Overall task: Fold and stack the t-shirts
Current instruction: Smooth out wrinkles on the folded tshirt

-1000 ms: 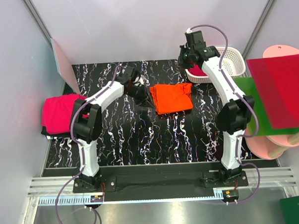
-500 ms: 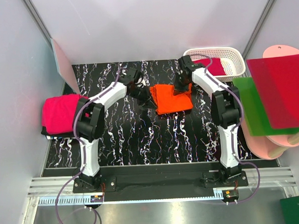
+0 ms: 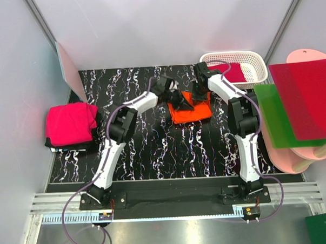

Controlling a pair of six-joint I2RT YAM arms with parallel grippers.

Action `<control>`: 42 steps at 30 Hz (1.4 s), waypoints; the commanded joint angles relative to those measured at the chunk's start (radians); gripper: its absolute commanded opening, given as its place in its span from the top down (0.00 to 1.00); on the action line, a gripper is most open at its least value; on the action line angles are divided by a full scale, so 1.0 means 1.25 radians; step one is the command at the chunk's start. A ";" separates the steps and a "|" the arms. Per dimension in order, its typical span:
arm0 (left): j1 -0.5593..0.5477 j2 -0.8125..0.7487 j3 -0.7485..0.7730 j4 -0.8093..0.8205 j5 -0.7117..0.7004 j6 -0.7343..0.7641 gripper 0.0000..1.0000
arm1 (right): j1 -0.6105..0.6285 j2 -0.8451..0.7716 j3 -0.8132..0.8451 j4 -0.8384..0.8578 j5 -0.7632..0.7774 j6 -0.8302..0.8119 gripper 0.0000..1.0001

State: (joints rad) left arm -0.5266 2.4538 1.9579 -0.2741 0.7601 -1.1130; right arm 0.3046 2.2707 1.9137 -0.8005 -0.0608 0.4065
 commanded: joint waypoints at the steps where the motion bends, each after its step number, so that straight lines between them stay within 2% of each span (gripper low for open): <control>1: -0.001 0.058 0.012 -0.024 0.023 -0.076 1.00 | 0.007 -0.166 -0.009 -0.014 0.115 -0.044 1.00; 4: 0.003 0.019 -0.058 -0.073 0.000 -0.028 1.00 | 0.007 -0.209 -0.040 -0.020 0.167 -0.054 1.00; 11: 0.031 -0.120 -0.349 -0.105 -0.023 0.051 1.00 | 0.007 -0.256 -0.083 -0.019 0.190 -0.054 1.00; 13: 0.035 -0.170 -0.422 -0.110 -0.021 0.080 1.00 | 0.007 -0.259 -0.096 -0.020 0.167 -0.055 1.00; 16: 0.034 -0.222 -0.458 -0.129 -0.014 0.129 1.00 | 0.007 -0.267 -0.117 -0.017 0.099 -0.055 0.99; 18: 0.032 -0.257 -0.450 -0.138 0.001 0.196 0.93 | 0.008 -0.267 -0.125 -0.019 0.051 -0.058 0.96; 19: 0.031 -0.272 -0.436 -0.140 0.025 0.235 0.86 | 0.008 -0.273 -0.137 -0.016 0.001 -0.058 0.72; 20: 0.030 -0.289 -0.428 -0.142 0.036 0.252 0.78 | 0.007 -0.275 -0.144 -0.011 -0.021 -0.053 0.60; 21: 0.029 -0.326 -0.419 -0.146 0.043 0.270 0.60 | 0.008 -0.280 -0.153 -0.005 -0.043 -0.053 0.48; 22: 0.031 -0.348 -0.406 -0.157 0.052 0.302 0.46 | 0.008 -0.292 -0.171 0.002 -0.079 -0.044 0.32; 23: 0.031 -0.370 -0.398 -0.165 0.051 0.320 0.38 | 0.008 -0.301 -0.181 0.016 -0.092 -0.036 0.23; 24: 0.032 -0.416 -0.393 -0.173 0.046 0.332 0.14 | 0.009 -0.311 -0.205 0.028 -0.105 -0.012 0.14; 25: 0.037 -0.439 -0.393 -0.177 0.030 0.345 0.03 | 0.008 -0.331 -0.218 0.047 -0.123 -0.003 0.00; 30: 0.076 -0.546 -0.426 -0.214 -0.065 0.368 0.01 | 0.009 -0.355 -0.266 0.075 -0.173 0.039 0.00; 33: 0.119 -0.555 -0.434 -0.280 -0.159 0.398 0.01 | 0.010 -0.351 -0.284 0.084 -0.221 0.061 0.01; 36: 0.135 -0.526 -0.393 -0.367 -0.264 0.446 0.02 | 0.015 -0.338 -0.305 0.109 -0.262 0.076 0.07; 38: 0.139 -0.488 -0.370 -0.404 -0.321 0.468 0.06 | 0.019 -0.321 -0.307 0.118 -0.275 0.080 0.13; 39: 0.143 -0.477 -0.355 -0.421 -0.337 0.471 0.08 | 0.020 -0.301 -0.306 0.119 -0.290 0.085 0.17; 42: 0.149 -0.435 -0.332 -0.435 -0.353 0.466 0.12 | 0.028 -0.263 -0.296 0.131 -0.292 0.096 0.20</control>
State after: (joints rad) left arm -0.3416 1.8542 1.4799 -0.7265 0.4332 -0.5739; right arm 0.3191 1.8931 1.5330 -0.6926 -0.3668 0.4931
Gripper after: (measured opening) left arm 0.897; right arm 0.813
